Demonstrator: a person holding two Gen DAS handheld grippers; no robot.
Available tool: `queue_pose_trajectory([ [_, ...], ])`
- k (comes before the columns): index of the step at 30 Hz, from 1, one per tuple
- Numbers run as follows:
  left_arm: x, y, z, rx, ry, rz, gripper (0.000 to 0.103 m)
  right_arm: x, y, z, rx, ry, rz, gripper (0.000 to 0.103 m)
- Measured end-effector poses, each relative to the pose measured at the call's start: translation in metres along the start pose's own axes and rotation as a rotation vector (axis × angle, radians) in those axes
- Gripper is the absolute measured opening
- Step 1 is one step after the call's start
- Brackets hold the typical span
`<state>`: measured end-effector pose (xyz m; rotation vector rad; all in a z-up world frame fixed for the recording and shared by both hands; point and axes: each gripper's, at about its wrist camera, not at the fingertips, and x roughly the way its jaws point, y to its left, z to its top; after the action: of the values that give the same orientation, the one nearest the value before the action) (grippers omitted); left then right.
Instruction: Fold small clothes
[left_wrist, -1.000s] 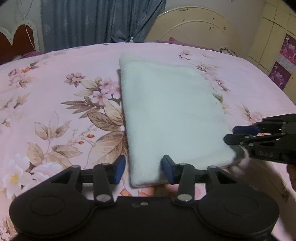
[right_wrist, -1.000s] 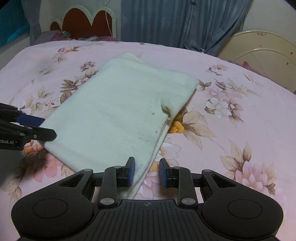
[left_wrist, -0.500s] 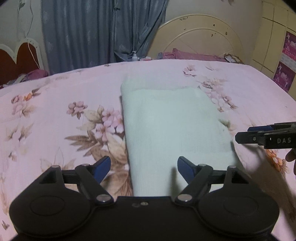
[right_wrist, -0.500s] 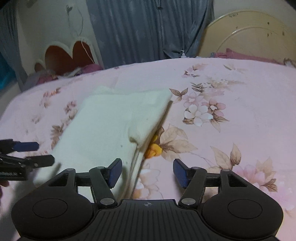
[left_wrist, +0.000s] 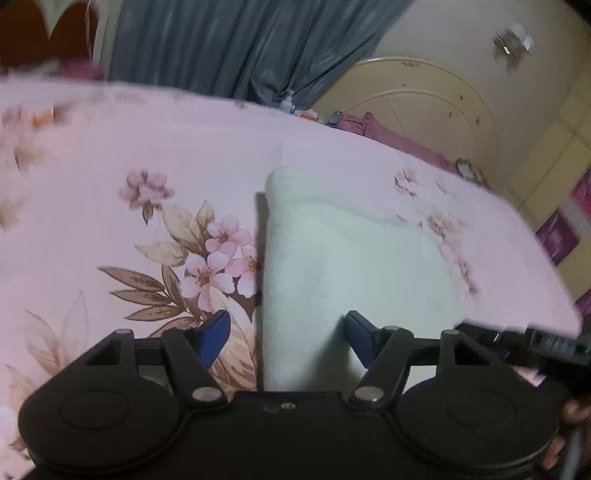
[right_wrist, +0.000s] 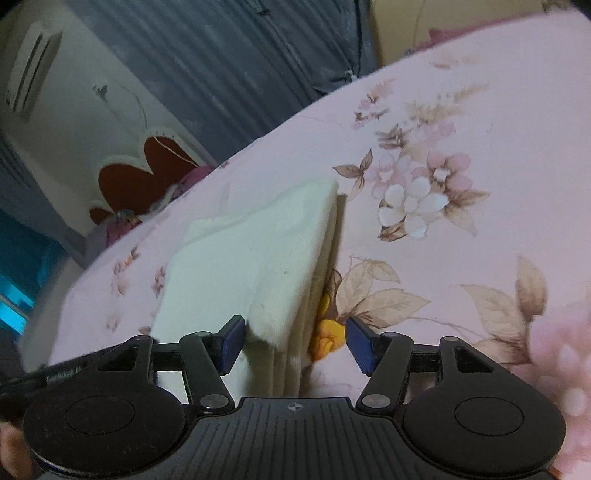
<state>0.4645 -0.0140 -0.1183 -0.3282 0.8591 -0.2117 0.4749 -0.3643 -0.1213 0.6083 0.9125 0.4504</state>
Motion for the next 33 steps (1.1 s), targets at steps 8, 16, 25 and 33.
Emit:
queue_pose_trajectory([
  [8,0.027,0.016,0.012,-0.048,0.100,-0.111,0.068,0.014,-0.009,0.006,0.090,0.036,0.050,0.060],
  [16,0.047,0.003,0.020,0.010,0.129,-0.168,0.057,0.029,0.003,0.011,0.076,0.060,0.024,0.047],
  [25,0.015,-0.014,0.021,0.163,0.056,-0.161,0.033,0.019,0.061,0.004,-0.097,-0.006,-0.128,0.029],
  [33,-0.058,0.052,0.029,0.158,0.006,-0.171,0.033,0.021,0.152,-0.022,-0.227,-0.027,-0.107,0.028],
])
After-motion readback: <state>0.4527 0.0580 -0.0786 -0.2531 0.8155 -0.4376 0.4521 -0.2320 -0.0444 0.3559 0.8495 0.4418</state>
